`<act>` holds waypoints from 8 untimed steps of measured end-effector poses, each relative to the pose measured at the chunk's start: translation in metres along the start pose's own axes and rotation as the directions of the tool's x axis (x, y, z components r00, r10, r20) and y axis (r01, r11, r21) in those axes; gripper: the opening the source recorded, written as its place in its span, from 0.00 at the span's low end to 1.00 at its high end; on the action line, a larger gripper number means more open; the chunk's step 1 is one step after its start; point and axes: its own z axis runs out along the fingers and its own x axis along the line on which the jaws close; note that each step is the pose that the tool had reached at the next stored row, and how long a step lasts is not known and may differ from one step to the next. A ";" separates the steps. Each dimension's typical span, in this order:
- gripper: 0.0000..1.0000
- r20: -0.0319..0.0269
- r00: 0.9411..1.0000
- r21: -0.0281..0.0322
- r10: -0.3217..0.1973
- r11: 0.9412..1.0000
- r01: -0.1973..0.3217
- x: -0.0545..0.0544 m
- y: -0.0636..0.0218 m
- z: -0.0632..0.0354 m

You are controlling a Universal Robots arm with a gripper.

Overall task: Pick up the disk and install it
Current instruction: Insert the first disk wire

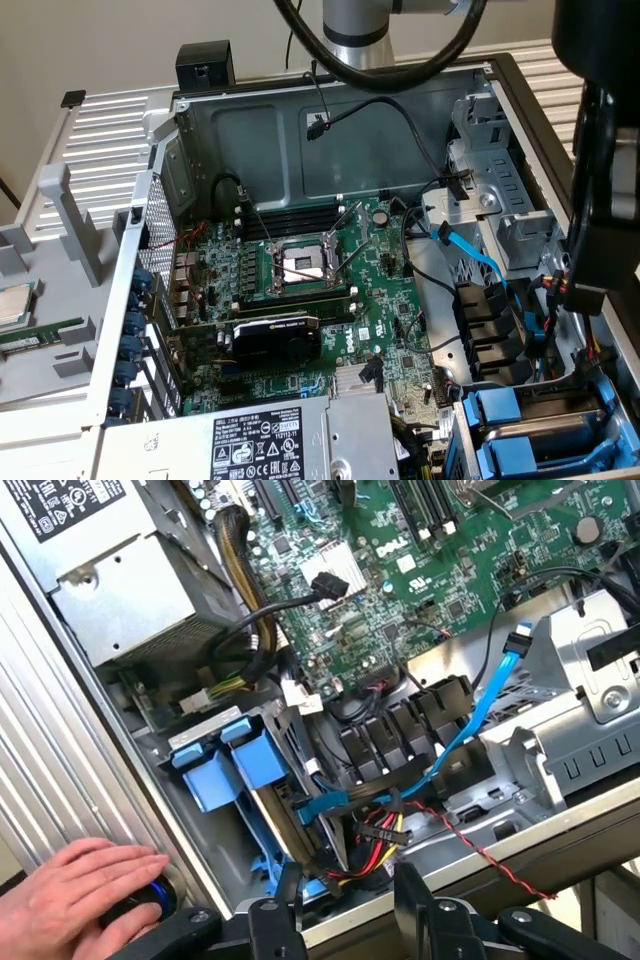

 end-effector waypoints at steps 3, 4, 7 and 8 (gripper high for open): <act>0.49 0.007 1.000 -0.002 -0.012 1.000 0.012 0.004 0.0003 0.0001; 0.49 0.008 1.000 -0.002 -0.014 1.000 0.014 0.005 -0.0001 0.0001; 0.49 0.012 1.000 -0.003 -0.022 1.000 0.022 0.009 -0.0012 0.0005; 0.49 0.014 1.000 -0.004 -0.026 1.000 0.026 0.010 -0.0014 0.0008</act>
